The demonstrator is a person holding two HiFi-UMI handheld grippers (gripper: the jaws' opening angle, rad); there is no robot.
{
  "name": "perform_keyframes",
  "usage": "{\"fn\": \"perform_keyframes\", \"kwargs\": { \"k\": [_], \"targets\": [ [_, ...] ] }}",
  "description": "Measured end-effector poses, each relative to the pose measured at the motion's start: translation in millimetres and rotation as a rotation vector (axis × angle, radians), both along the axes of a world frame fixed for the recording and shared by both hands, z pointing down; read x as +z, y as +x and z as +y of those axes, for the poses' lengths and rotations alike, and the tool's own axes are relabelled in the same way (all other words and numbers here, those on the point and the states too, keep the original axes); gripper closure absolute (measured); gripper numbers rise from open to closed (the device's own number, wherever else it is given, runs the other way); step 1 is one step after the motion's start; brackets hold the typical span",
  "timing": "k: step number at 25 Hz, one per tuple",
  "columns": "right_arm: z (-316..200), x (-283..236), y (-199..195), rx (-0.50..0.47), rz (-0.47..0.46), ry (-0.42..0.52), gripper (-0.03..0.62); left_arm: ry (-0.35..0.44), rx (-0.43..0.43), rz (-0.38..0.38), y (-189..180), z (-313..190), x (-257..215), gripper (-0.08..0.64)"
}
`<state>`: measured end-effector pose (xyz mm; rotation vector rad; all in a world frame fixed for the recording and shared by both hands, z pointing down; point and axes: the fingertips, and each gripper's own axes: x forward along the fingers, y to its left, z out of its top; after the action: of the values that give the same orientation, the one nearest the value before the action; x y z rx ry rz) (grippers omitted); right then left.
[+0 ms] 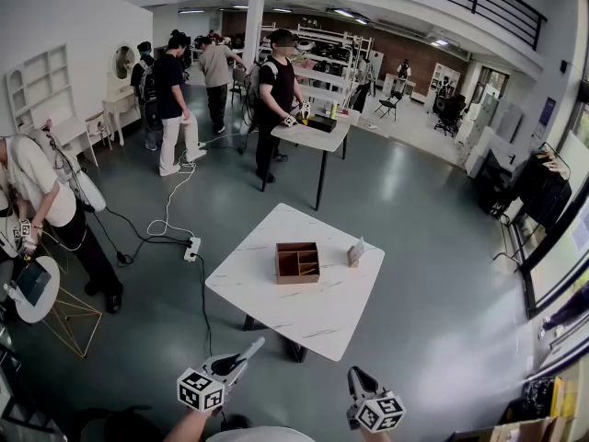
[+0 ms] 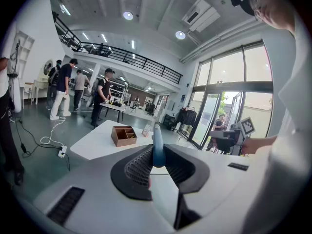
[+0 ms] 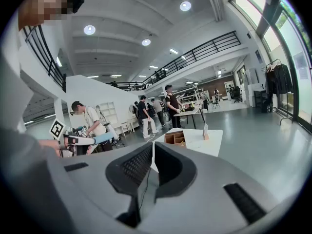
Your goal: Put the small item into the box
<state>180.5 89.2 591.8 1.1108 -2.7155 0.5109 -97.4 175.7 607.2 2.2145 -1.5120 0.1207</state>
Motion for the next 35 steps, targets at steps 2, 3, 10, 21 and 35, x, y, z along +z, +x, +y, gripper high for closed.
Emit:
{"fn": "perform_keyframes", "kwargs": {
  "k": [2,3,10,21,35],
  "targets": [
    [0,-1,-1,0.002,-0.002,-0.001,0.557,0.001,0.001,0.001,-1,1,-1,0.485],
    [0,-1,-1,0.004,-0.003,-0.002,0.557,0.002,0.001,0.002,-2,1,-2,0.485],
    [1,-3,-6,0.008,-0.006,0.003,0.557,0.004,0.002,0.004,-7,1,-2,0.485],
    [11,-2,-20,0.019,-0.014,-0.011,0.557,0.001,0.019,0.015,-17,9,3,0.485],
    [38,11,-51,0.062,0.026,-0.022,0.557,-0.025,0.079,0.024,-50,22,18,0.485]
  ]
}}
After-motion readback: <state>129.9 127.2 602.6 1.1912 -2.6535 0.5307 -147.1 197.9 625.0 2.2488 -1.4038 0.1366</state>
